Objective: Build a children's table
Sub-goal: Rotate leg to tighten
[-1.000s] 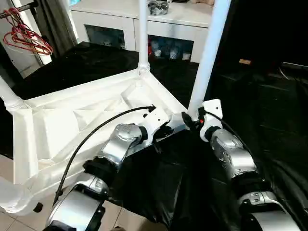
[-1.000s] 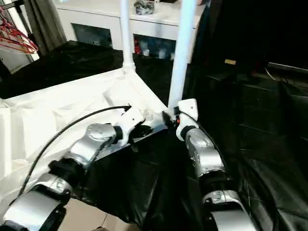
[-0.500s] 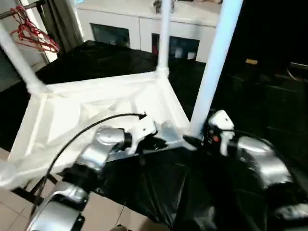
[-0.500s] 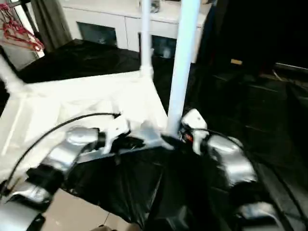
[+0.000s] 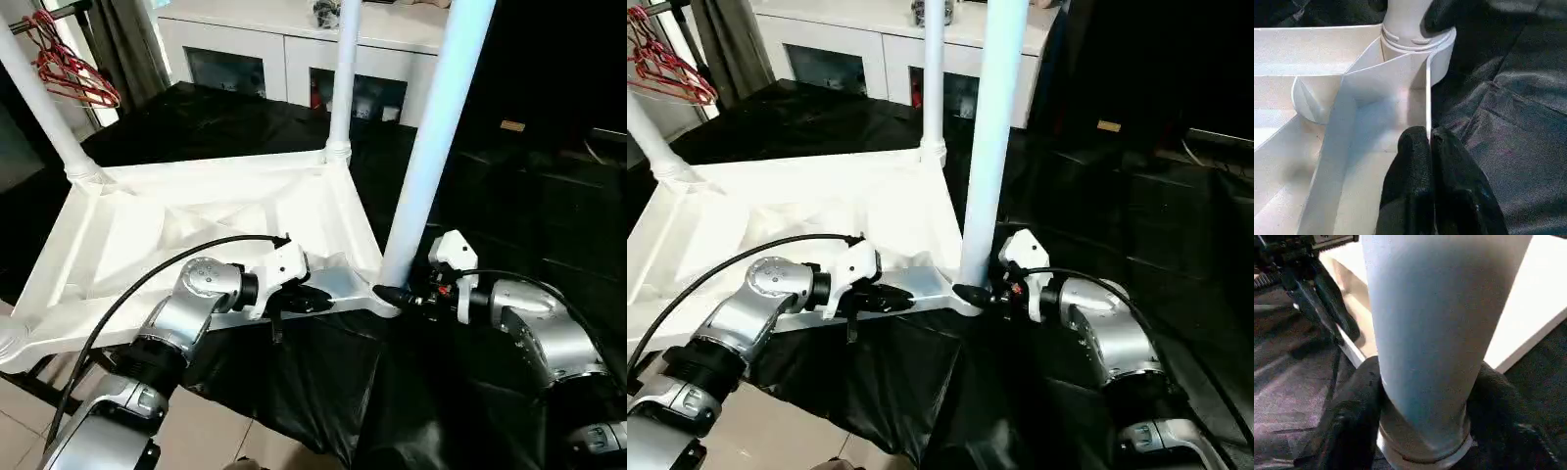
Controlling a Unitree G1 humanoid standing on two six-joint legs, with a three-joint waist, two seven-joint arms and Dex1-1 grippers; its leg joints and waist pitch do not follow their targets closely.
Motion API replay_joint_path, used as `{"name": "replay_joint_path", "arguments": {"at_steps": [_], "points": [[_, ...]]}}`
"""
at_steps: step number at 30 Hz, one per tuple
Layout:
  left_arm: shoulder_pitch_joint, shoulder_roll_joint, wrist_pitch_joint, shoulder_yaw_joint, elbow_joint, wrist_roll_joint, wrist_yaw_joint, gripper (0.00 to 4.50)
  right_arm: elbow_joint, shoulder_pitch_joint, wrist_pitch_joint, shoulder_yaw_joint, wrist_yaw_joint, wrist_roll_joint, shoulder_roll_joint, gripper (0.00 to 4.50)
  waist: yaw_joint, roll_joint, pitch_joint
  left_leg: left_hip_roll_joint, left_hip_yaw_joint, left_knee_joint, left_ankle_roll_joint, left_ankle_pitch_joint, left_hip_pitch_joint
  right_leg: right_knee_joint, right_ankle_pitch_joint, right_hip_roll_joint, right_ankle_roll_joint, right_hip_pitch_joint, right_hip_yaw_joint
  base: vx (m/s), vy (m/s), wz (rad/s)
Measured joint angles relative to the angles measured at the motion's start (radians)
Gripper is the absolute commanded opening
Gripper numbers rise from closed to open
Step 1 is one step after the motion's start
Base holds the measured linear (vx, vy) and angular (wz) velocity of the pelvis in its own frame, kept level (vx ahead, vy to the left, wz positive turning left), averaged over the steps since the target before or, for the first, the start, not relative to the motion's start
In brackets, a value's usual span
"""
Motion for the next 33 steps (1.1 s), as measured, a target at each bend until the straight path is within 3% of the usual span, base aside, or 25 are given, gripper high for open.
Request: {"name": "replay_joint_path", "arguments": {"at_steps": [14,22,27,30,33], "points": [[0.007,-0.018,0.02,0.001,-0.007,0.003,0.027,0.0,-0.024,0.026,0.026,-0.016,-0.041,0.006,0.031,2.02,0.001,-0.001,-0.001,0.0,0.0,0.0,0.0,0.0,0.002,0.0,0.0,0.0,0.0,0.002,0.0,0.0,0.0,0.0],[-0.098,-0.179,0.102,0.018,0.147,0.073,0.353,0.0,0.147,-0.077,0.033,-0.121,-0.629,-0.071,0.273,2.01,-0.023,-0.002,-0.003,-0.003,-0.002,0.001,0.0,0.0,0.008,-0.008,-0.004,-0.001,0.006,0.007,-0.001,-0.014,0.003,-0.01],[-0.123,-0.218,0.109,0.018,0.182,0.096,0.413,0.0,0.179,-0.108,0.024,-0.138,-0.75,-0.107,0.32,2.01,-0.023,-0.002,-0.003,-0.004,-0.003,0.001,0.0,0.0,0.008,-0.011,-0.003,-0.001,0.006,0.009,0.0,0.0,0.0,0.0],[-0.126,-0.219,0.097,0.018,0.19,0.098,0.415,0.0,0.197,-0.111,-0.008,-0.139,-0.756,-0.109,0.323,2.7,-0.022,-0.001,-0.003,-0.004,-0.003,0.0,0.0,0.0,0.008,-0.011,-0.003,-0.001,0.006,0.009,0.0,0.0,0.0,0.0],[-0.126,-0.219,0.09,0.018,0.193,0.098,0.416,0.0,0.199,-0.112,-0.01,-0.151,-0.755,-0.094,0.334,2.79,-0.022,-0.001,-0.003,-0.004,-0.003,-0.001,0.0,0.0,0.008,-0.011,-0.003,-0.001,0.005,0.008,0.0,0.0,0.0,0.0]]}}
